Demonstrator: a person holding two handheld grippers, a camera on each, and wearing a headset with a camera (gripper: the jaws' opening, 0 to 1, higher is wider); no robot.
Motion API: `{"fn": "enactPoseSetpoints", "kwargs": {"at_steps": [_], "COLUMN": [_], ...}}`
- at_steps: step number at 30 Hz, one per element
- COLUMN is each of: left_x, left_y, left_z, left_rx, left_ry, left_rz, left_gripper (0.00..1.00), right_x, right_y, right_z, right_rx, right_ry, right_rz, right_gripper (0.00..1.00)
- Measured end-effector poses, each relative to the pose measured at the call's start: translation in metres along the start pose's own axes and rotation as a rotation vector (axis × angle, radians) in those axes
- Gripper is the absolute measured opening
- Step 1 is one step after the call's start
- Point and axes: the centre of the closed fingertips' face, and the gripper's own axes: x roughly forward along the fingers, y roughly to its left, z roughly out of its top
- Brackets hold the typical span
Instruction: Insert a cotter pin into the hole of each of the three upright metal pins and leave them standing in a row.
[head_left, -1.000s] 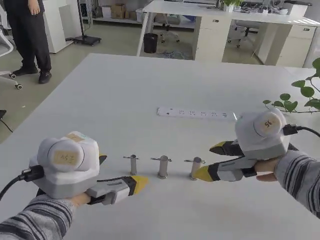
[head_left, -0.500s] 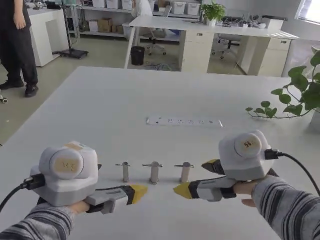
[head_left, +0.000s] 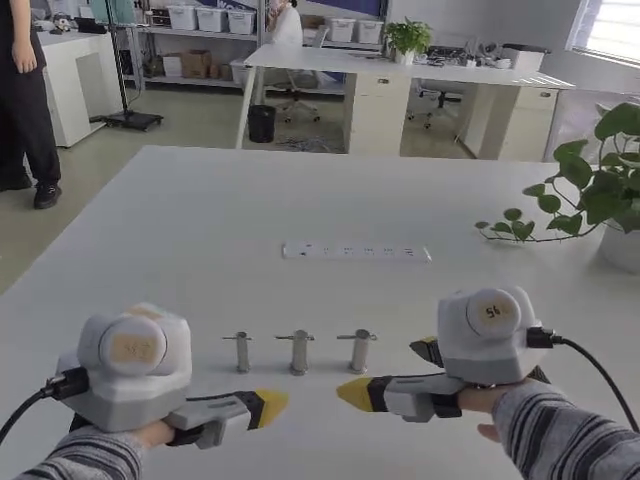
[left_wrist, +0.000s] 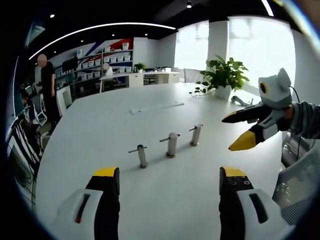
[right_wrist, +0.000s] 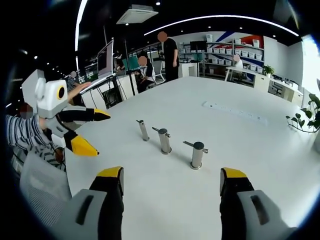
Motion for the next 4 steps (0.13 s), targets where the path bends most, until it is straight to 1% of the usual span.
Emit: {"fn": "enactPoseSetpoints", "kwargs": {"at_steps": [2,4], "left_x": [-0.0006,-0.0006], "left_y": [-0.0024,-0.0029], "left_z": [-0.003,-0.004], "left_rx": [0.033,0.046], "left_ry": [0.013,0.013], "left_rz": [0.005,0.009], "left_gripper": [0.82,0.83], "right_x": [-0.0007,-0.0012], "right_y": [0.0009,0.0016], "right_z": [-0.0022,-0.005], "right_rx": [0.0,-0.004], "right_ry": [-0.001,-0.001], "right_rz": [0.0,0.0], "right_gripper": [0.78,0.79]}}
